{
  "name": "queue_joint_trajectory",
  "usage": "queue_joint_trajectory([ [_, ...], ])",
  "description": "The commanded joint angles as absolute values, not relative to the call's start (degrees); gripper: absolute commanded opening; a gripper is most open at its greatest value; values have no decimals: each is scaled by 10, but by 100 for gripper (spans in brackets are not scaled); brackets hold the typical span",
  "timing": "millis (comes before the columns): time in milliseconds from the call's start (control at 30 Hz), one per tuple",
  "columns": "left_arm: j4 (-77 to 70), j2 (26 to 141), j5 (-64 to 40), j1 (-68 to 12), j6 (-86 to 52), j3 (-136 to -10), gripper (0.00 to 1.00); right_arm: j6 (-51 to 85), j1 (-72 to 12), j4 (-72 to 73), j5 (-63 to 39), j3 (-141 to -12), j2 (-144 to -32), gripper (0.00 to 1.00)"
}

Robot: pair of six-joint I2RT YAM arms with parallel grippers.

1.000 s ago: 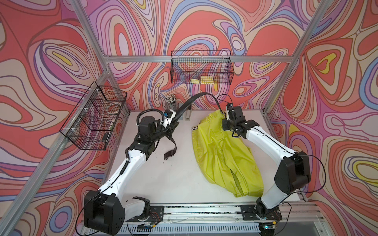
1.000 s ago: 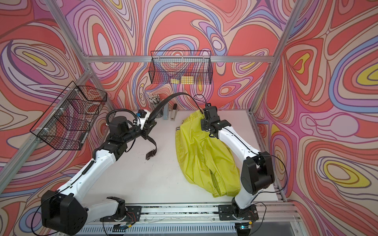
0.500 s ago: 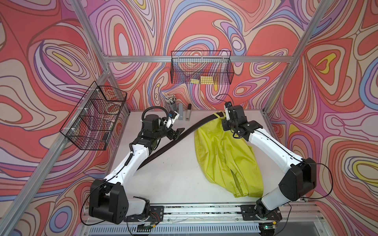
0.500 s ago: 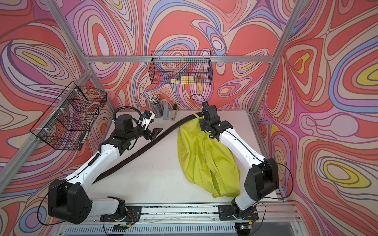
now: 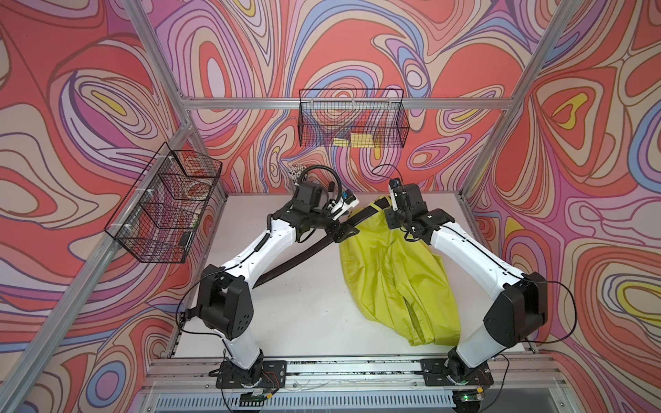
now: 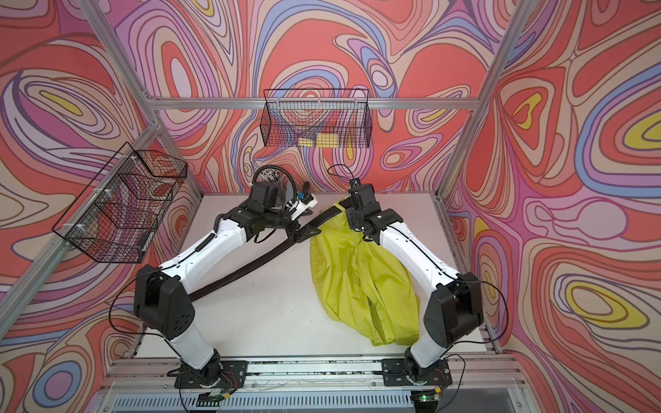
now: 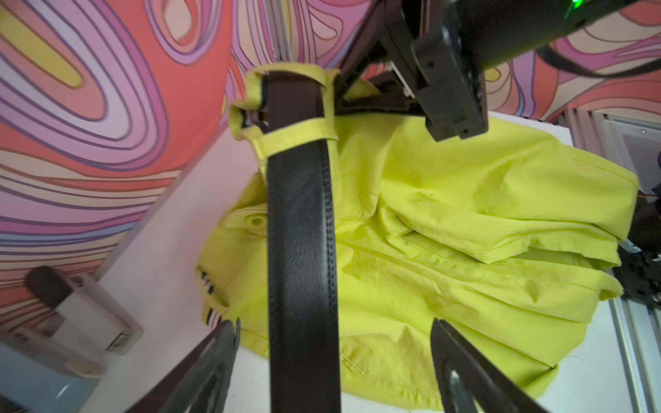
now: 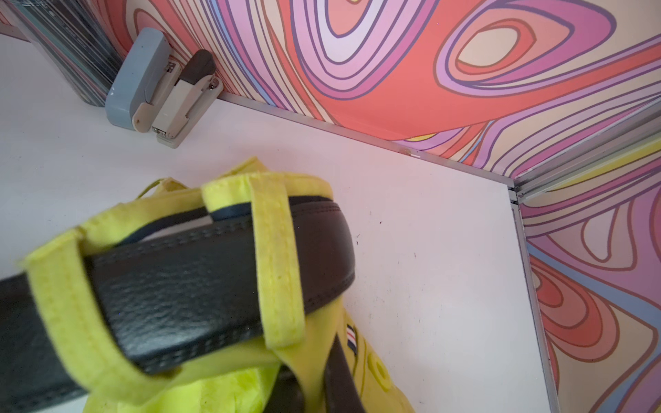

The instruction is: Remove the belt from the trousers

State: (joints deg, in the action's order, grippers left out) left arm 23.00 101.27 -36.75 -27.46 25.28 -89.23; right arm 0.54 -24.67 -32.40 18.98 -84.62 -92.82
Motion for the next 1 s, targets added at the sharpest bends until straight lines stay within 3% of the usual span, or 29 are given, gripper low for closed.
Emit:
queue_joint_trajectory([
  [0,294,1057,-324,-284,271,-938,86,8,-238,-309,211,-874,-921,0],
  [67,309,1081,-287,-287,267,-970,81,10,-233,-304,209,-871,-911,0],
  [100,323,1094,-275,-290,269,-992,71,12,-230,-302,206,-870,-906,0],
  [133,342,1105,-272,-293,273,-1012,57,14,-225,-301,203,-869,-900,0],
  [200,383,1122,-251,-301,273,-1067,20,21,-216,-295,193,-863,-887,0],
  [233,397,1125,-234,-306,274,-1089,6,24,-210,-291,187,-858,-881,0],
  [267,413,1126,-213,-313,278,-1110,0,28,-204,-286,180,-851,-875,0],
  [533,406,1067,-113,-352,298,-1223,0,70,-152,-261,112,-796,-868,0],
  [733,408,1070,-119,-380,290,-1326,0,88,-138,-249,90,-772,-880,0],
  [967,389,1054,-131,-380,254,-1327,0,97,-111,-265,68,-766,-913,0],
])
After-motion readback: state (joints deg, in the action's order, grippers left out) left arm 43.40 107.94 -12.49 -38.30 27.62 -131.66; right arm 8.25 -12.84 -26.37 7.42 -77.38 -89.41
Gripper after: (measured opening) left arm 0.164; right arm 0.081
